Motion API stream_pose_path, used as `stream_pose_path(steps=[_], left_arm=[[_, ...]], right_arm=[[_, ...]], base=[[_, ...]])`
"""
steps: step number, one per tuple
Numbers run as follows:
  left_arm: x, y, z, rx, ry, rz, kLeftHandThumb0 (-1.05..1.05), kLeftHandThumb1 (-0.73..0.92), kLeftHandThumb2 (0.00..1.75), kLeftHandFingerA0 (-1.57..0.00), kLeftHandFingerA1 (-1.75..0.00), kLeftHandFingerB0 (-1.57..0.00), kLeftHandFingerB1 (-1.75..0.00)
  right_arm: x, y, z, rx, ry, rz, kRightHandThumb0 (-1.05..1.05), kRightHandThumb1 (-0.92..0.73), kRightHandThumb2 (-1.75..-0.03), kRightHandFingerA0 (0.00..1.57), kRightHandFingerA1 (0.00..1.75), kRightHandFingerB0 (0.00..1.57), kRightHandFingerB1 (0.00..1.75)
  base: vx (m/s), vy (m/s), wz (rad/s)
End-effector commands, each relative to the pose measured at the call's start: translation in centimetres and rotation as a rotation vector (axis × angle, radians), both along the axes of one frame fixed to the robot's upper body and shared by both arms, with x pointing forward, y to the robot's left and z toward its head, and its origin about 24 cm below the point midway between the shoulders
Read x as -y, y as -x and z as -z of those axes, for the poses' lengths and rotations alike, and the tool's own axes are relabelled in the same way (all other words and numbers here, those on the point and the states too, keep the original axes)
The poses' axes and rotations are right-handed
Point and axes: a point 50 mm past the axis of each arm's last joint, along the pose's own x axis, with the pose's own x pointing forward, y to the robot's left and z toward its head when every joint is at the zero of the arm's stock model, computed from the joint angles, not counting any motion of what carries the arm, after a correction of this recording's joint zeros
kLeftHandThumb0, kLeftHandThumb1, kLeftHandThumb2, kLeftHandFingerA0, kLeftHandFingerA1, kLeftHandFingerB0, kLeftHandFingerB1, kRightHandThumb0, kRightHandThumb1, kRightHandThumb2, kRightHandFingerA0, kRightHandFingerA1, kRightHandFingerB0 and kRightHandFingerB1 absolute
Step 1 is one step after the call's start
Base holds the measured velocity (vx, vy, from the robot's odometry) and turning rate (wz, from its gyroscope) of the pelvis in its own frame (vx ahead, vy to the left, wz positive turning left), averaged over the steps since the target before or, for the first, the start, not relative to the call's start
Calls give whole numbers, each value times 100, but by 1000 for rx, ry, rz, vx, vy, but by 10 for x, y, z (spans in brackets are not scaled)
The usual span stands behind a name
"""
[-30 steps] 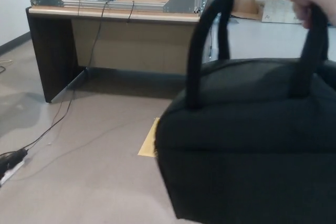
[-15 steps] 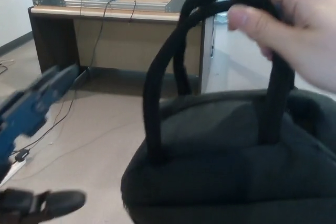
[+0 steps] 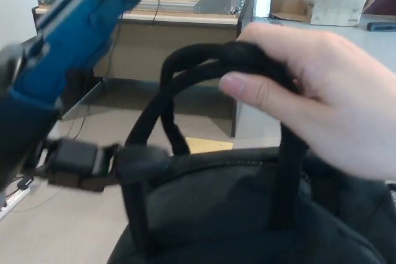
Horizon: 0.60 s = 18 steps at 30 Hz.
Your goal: A person hands over a black lunchbag to the robot and the robot uses its left hand to grab the strips of the lunchbag, the gives it back to the person.
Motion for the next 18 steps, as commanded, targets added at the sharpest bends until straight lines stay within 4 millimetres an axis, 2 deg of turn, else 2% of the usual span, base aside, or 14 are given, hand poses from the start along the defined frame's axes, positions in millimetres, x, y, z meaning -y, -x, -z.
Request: stream_pose_path(steps=[1,13,18], left_arm=[[24,-3,-47,-96,85,-129,-73,46,80,0,-8,0,-7],[51,-21,-51,-161,123,-117,-60,40,76,0,-15,0,-14],[57,-31,-45,-190,85,-218,-67,43,76,0,-10,0,-8]], right_arm=[[11,6,-1,8,26,18,-57,-52,-94,37,58,18,47],[11,8,1,3,20,22,-58,-51,-94,36,58,17,47],[11,8,1,-1,21,13,-58,-52,-94,36,58,17,47]], base=[[0,0,0],[0,0,0],[0,0,0]])
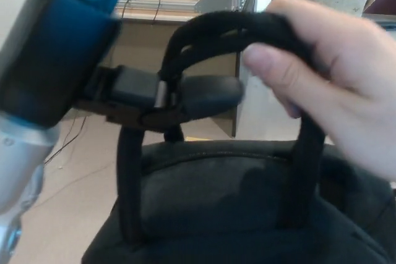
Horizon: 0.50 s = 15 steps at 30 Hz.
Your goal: A person hands over a black lunchbag to the robot and the robot uses its left hand to grab the strips of the lunchbag, the gives it back to the person.
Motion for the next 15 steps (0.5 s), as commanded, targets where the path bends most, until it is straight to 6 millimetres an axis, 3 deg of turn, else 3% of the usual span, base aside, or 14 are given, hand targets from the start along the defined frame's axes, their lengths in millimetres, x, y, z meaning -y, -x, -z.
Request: stream_pose_path(steps=[1,7,9,15], left_arm=[[14,-36,-3,-246,49,-321,-65,43,76,0,-12,0,-11],[17,-47,6,-289,-25,-429,-65,41,75,0,-11,0,-9],[17,-51,7,-323,-66,-443,-68,43,74,0,-4,0,0],[20,-58,6,-327,-111,-507,-64,40,73,0,-8,0,0]], right_arm=[[11,8,1,-1,25,11,-58,-52,-95,37,58,17,47],[12,7,0,10,23,14,-57,-51,-94,38,59,18,48],[11,8,0,7,18,15,-60,-52,-94,37,59,18,47],[12,9,1,3,27,13,-59,-51,-95,37,59,18,48]], base=[[0,0,0],[0,0,0],[0,0,0],[0,0,0]])
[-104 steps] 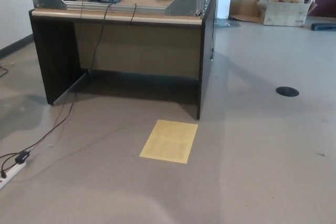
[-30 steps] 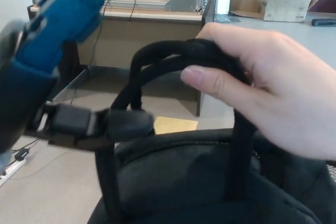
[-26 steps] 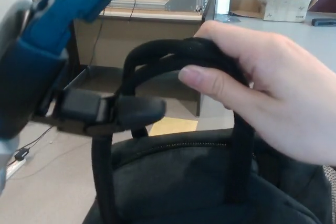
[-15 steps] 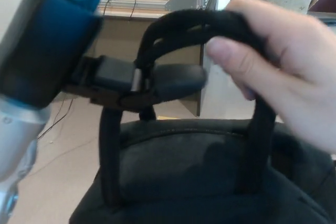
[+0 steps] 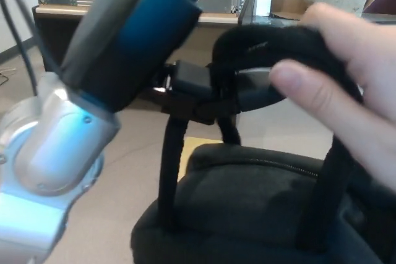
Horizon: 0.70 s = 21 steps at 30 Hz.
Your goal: A person hands over a black lunchbag to the robot and the robot uses its left hand to grab the strips of the lunchbag, the gives it back to the person.
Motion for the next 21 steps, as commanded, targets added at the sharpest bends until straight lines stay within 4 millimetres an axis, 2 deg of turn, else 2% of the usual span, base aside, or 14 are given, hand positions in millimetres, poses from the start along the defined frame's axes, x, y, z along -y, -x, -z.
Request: stream_pose_path(steps=[1,11,12,13,15,16,17,18,19,20,21], left_arm=[[-7,-39,2,-172,-39,-416,-63,40,73,0,-8,0,0],[17,-48,-2,-121,-25,-507,-62,40,71,0,-8,0,0],[20,-49,-2,-109,-4,-505,-59,38,71,0,-13,0,-4],[29,-51,-1,-87,25,-511,-55,37,74,0,-24,0,-14],[38,-53,1,-72,74,-496,-53,36,73,-2,-30,-2,-18],[43,-54,4,-65,123,-455,-50,46,59,-10,-35,-10,-21],[48,-55,6,-50,166,-431,-29,28,84,-2,-49,0,-48],[55,-57,9,-19,224,-400,-51,39,66,-28,-46,-23,-39],[58,-59,11,-3,260,-373,-51,39,66,-28,-46,-23,-39],[64,-62,13,29,304,-336,-37,47,54,-49,-83,-45,-66],[70,-66,17,70,369,-270,-30,49,55,-47,-130,-46,-111]], right_arm=[[11,8,0,7,28,14,-58,-51,-95,38,59,18,47],[12,6,-1,7,26,23,-59,-51,-95,38,59,18,47],[11,5,-1,10,28,22,-64,-68,-60,41,44,31,37],[11,5,-1,11,27,19,-58,-51,-95,38,59,18,47],[11,3,-2,14,27,15,-59,-51,-95,37,59,18,47],[10,3,-2,16,25,15,-59,-51,-94,38,59,19,48],[10,3,-3,18,25,15,-58,-51,-94,38,59,19,48],[9,2,-3,19,27,14,-58,-51,-94,38,59,19,48],[9,1,-3,20,26,14,-58,-51,-94,38,59,19,48],[9,1,-4,20,22,16,-58,-51,-94,37,58,19,47],[10,1,-4,22,17,17,-57,-51,-93,37,58,19,48]], base=[[0,0,0],[0,0,0],[0,0,0],[0,0,0],[0,0,0],[0,0,0],[0,0,0],[0,0,0],[0,0,0],[0,0,0],[0,0,0]])
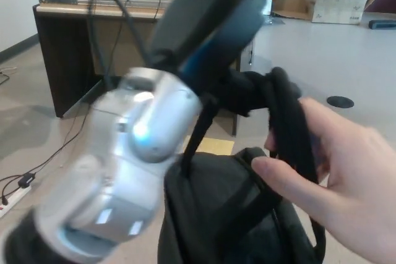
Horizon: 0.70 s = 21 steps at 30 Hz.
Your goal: A person hands over a black lunchbag to the robot and the robot uses its left hand to grab the strips of the lunchbag, the gives it back to the person.
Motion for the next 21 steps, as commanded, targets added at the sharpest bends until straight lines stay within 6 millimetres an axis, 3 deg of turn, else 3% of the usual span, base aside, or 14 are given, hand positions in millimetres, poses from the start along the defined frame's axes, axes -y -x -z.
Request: stream_pose_path(steps=[1,2,3,4,8,14,15,16,17,21], left_arm=[[26,-15,-1,350,424,8,-25,54,54,-65,-164,-59,-156],[27,-17,0,364,450,39,-25,54,54,-65,-164,-59,-156],[28,-19,-1,377,467,51,-25,58,54,-77,-175,-69,-171],[29,-21,-1,384,476,62,-21,60,56,-84,-175,-71,-175],[29,-29,-4,415,524,88,-20,61,57,-82,-175,-65,-175],[20,-36,-5,419,576,90,-20,60,58,-86,-175,-67,-175],[17,-37,-4,425,582,71,-28,45,83,-117,-143,-101,-134],[16,-37,-4,429,585,64,-28,45,83,-117,-143,-101,-134],[12,-38,-4,428,595,60,-20,60,57,-83,-175,-67,-172],[6,-41,-4,436,613,57,-16,60,57,-84,-175,-67,-175]], right_arm=[[10,1,-5,28,9,22,-58,-51,-92,37,58,20,48],[9,0,-5,31,8,20,-58,-51,-92,37,58,20,48],[10,0,-6,37,8,19,-58,-51,-92,37,58,20,48],[10,0,-6,42,8,15,-58,-51,-93,37,58,20,48],[10,-5,-9,46,31,4,-58,-52,-94,37,58,20,47],[12,-9,-12,51,39,-3,-58,-53,-94,37,58,19,47],[12,-9,-12,44,37,-6,-59,-53,-93,36,57,18,46],[12,-9,-11,40,36,-8,-59,-53,-93,36,57,18,46],[12,-9,-11,38,37,-10,-61,-54,-94,36,57,19,46],[11,-9,-11,32,37,-12,-62,-54,-94,36,56,20,46]], base=[[0,0,0],[0,0,0],[0,0,0],[0,0,0],[0,0,0],[0,0,0],[0,0,0],[0,0,0],[0,0,0],[0,0,0]])
